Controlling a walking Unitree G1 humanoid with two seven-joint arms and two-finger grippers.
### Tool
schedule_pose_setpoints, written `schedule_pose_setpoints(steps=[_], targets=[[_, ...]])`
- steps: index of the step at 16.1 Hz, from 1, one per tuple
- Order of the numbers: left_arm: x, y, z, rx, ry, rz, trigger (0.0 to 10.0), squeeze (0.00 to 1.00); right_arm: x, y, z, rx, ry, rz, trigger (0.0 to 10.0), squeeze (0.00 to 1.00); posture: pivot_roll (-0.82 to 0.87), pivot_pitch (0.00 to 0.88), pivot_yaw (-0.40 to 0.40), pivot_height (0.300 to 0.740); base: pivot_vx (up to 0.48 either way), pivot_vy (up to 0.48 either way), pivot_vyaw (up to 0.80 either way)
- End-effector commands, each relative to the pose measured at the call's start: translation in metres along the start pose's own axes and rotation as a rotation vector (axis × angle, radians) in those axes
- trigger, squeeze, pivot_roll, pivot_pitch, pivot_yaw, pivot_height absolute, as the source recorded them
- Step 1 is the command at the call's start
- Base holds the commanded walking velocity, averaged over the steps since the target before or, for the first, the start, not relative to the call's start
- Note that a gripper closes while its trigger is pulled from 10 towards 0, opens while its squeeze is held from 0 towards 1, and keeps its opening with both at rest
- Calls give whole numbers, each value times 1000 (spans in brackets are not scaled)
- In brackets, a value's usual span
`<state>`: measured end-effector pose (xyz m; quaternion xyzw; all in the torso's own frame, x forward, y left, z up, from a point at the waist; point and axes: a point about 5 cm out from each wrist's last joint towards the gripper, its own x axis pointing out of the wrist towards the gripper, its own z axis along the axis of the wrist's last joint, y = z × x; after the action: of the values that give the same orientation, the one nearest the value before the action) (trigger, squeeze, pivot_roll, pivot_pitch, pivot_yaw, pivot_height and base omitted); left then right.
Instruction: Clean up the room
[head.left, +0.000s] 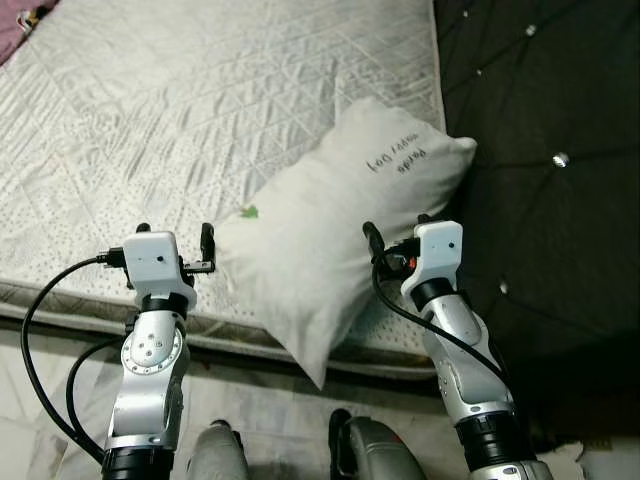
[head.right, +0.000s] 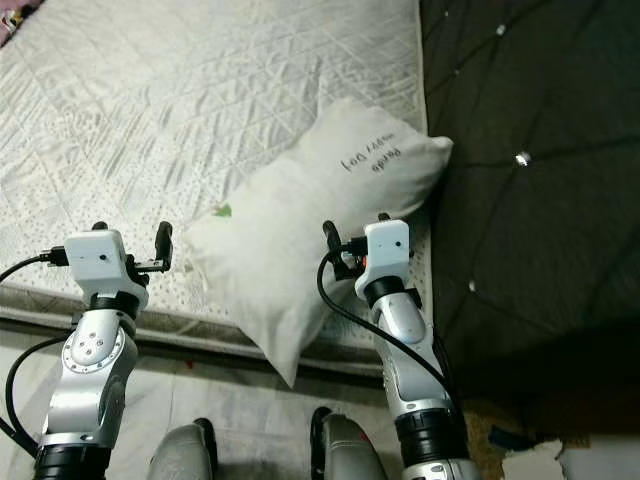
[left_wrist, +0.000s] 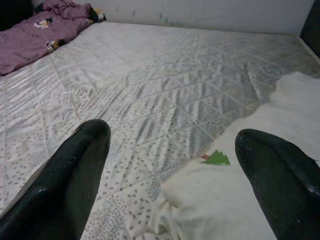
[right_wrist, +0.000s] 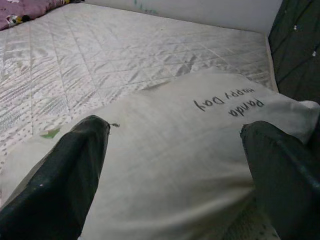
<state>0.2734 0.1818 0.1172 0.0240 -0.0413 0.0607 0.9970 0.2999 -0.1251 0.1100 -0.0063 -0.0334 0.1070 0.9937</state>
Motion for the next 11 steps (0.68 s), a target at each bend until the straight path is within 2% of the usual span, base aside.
schedule_pose_setpoints(steps=[1, 3, 6, 11], targets=[[-2, 2, -2, 5, 15, 1, 10000, 0, -1, -1, 2, -1, -1, 2, 10000, 0, 50, 257, -61, 740, 259, 0, 0], [-2, 2, -2, 5, 18, 4, 10000, 0, -1, -1, 2, 0, 1, 1, 10000, 0, 51, 259, -61, 740, 253, 0, 0], [-2, 3, -3, 8, 35, 17, 10000, 0, 0, -2, 2, 4, 5, -6, 10000, 0, 51, 264, -60, 740, 0, 0, 0], [-1, 3, -4, 6, 46, 19, 10000, 0, 1, -3, 1, 7, 19, -16, 10000, 0, 50, 268, -63, 740, 0, 0, -736]])
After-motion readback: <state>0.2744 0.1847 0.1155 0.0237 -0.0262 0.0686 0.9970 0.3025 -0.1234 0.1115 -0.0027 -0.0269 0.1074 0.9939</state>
